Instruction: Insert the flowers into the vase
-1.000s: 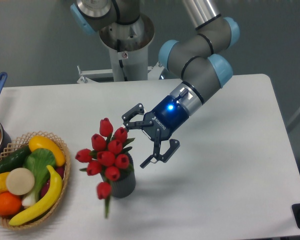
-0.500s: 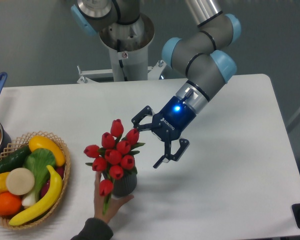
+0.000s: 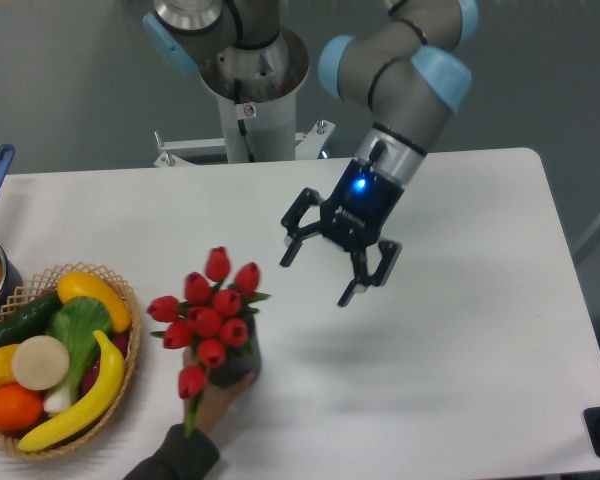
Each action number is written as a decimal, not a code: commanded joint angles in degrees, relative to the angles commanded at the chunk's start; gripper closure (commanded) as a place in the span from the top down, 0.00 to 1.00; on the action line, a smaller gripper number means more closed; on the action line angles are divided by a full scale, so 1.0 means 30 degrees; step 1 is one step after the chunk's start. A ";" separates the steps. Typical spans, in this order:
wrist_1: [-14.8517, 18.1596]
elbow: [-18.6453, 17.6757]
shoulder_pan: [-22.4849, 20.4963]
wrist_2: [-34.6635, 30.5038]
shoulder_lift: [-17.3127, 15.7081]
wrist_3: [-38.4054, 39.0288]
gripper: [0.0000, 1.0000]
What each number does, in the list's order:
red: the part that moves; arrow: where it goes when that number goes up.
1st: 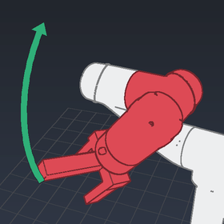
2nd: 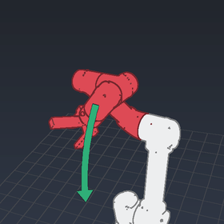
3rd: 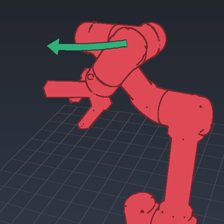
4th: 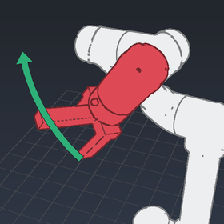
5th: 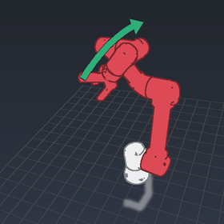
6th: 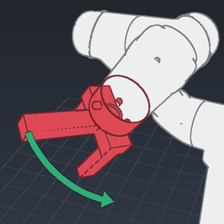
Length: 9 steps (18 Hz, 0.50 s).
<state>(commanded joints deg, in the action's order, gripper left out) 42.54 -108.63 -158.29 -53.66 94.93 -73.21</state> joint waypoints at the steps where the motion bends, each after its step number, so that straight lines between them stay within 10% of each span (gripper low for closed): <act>1: 0.0000 0.0059 -0.0321 -0.1056 -0.0001 -0.0029 1.00; 9: 0.0815 0.1989 -0.2111 -0.6305 0.2396 -0.0554 1.00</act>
<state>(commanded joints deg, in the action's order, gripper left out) 44.98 -102.67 -164.62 -72.58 102.11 -74.87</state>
